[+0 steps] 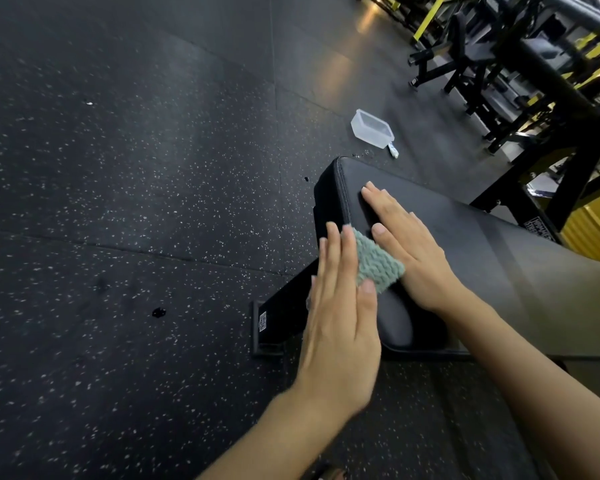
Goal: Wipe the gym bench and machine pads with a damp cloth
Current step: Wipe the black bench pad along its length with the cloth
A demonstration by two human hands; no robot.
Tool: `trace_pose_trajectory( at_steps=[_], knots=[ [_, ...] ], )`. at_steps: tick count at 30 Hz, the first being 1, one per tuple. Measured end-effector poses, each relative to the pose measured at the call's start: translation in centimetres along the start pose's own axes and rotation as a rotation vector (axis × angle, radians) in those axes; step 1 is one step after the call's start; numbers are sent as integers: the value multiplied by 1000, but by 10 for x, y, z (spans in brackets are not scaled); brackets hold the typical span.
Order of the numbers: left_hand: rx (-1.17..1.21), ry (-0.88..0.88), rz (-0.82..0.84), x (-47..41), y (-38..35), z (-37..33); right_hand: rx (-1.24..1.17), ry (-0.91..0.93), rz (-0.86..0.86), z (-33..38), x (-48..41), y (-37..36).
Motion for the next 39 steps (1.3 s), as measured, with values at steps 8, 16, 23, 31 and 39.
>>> trace_pose_trajectory(
  at_steps=[8,16,23,31,39],
  knots=[
    [-37,49,14,-68,10,5,9,16,3,-1,-2,0],
    [-57,41,27,-65,13,3,50,38,46,0,-3,-2],
    [-124,46,36,-64,13,1,88,-34,48,3,0,-4],
    [-203,-59,81,-37,11,-6,89,-101,14,4,12,-6],
    [-84,83,-86,-42,55,-26,85,-121,-13,10,12,-2]
  ],
)
Point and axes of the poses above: each hand's wrist, its own x-axis away from the middle knuckle, its own y-axis out of the back of the hand, z = x × y, the point moved 7 cm from there along -x, towards the middle knuckle, and after that the axes turned 8 degrees about y, right-handed, at the moved point
